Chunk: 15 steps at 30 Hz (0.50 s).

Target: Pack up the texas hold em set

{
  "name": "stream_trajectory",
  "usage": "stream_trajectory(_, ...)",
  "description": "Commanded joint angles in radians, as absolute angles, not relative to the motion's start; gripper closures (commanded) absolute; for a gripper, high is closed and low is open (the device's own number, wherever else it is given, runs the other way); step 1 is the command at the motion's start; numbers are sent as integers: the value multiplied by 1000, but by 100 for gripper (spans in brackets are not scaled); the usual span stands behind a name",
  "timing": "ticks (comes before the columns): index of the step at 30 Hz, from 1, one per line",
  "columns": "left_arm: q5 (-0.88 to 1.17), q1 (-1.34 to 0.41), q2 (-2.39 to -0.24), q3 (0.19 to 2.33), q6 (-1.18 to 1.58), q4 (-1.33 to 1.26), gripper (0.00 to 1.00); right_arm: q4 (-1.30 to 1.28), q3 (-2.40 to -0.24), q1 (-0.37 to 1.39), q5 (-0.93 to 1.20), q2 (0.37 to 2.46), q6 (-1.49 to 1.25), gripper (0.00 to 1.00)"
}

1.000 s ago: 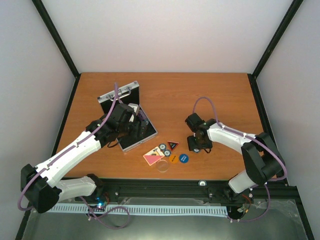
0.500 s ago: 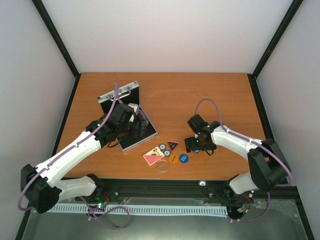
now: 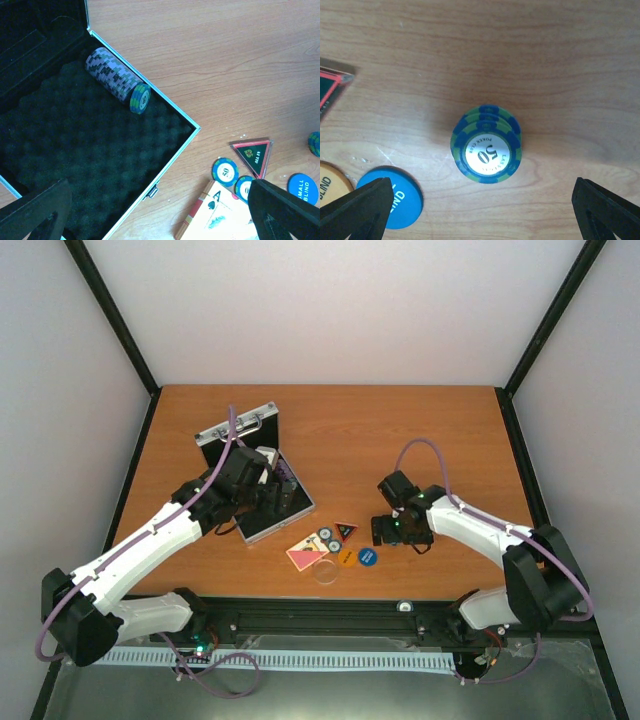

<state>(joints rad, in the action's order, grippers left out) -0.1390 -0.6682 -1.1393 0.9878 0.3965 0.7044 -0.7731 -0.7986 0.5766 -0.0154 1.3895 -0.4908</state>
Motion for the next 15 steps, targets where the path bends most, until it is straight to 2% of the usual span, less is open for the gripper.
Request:
stream_trajectory(1,-149,-670,-1131,1012,394,694,0,-784,-752,570,12,1393,-583,0)
stream_trajectory(15,-144,-670,-1128,991,395,681,0,-820,-743,547,-204,1374,-727,0)
